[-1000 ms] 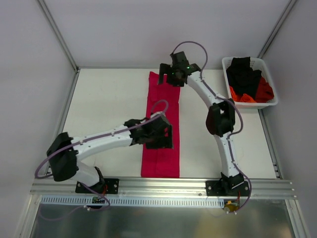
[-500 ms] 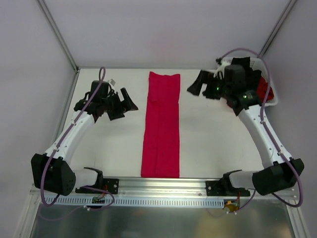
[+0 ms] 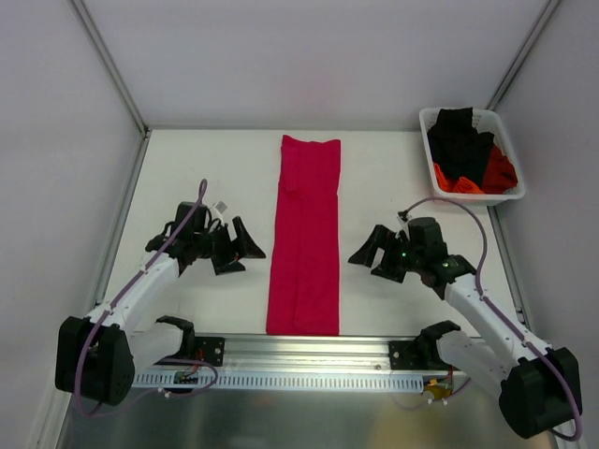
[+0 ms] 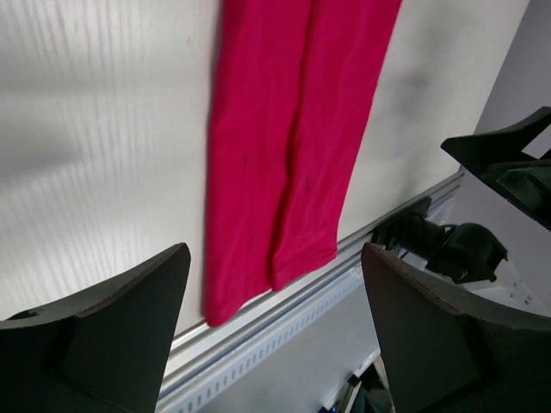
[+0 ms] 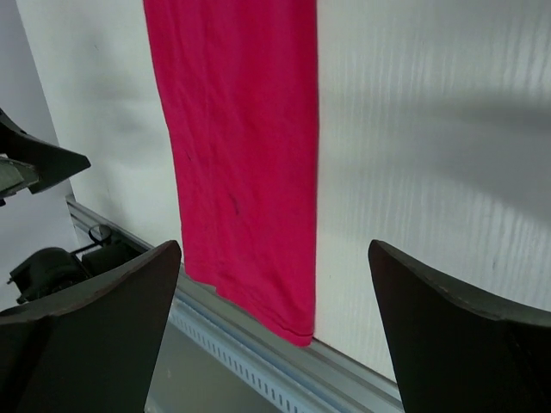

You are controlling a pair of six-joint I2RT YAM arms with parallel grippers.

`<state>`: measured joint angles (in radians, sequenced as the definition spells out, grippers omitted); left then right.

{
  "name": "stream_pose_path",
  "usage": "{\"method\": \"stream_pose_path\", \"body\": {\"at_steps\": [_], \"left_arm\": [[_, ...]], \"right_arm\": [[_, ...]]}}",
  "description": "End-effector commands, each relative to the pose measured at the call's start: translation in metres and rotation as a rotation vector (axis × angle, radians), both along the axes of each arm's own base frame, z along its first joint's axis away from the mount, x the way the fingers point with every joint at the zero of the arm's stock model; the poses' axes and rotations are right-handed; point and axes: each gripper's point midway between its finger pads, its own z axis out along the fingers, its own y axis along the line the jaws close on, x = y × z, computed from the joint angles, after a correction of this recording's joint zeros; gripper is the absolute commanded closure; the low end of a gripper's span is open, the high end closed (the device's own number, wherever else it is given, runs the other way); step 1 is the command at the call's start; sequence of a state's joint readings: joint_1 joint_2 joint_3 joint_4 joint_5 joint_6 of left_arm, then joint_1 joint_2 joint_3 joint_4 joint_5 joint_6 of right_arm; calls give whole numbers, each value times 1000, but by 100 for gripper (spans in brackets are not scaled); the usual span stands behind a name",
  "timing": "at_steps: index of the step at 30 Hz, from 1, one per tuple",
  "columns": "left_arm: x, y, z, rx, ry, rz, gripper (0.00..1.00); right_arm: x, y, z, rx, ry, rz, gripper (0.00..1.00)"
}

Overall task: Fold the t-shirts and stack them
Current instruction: Fold the tshirt

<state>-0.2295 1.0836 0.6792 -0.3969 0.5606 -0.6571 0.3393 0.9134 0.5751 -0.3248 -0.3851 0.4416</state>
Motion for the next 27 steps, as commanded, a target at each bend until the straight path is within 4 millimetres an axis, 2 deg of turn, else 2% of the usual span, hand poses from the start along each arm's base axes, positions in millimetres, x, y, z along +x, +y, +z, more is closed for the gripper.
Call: {"method": "stream_pose_path", "body": {"at_steps": [1, 3, 5, 9, 11, 14, 16, 22, 27], "left_arm": [[-23, -8, -15, -88, 57, 3, 18], [-30, -9, -20, -94, 49, -1, 18], [-42, -8, -35, -78, 73, -10, 18], [-61, -12, -48, -71, 113, -19, 20], [-77, -21, -54, -56, 128, -66, 20], [-95, -33, -60, -28, 171, -95, 21], [-106, -33, -67, -14, 199, -103, 24], [-119, -27, -85, 14, 225, -55, 28], [-113, -29, -85, 54, 198, -53, 29]], "right_arm": [[-15, 19, -11, 72, 45, 22, 5], [-30, 25, -29, 70, 100, 49, 6], [-45, 30, -48, 51, 153, 79, 7], [-62, 40, -60, 53, 207, 122, 12], [-71, 43, -65, 42, 221, 153, 12], [-86, 45, -75, 28, 258, 181, 12], [-97, 43, -83, 17, 284, 188, 15], [-115, 43, -95, 3, 310, 191, 20], [-125, 42, -102, -19, 327, 206, 27]]}}
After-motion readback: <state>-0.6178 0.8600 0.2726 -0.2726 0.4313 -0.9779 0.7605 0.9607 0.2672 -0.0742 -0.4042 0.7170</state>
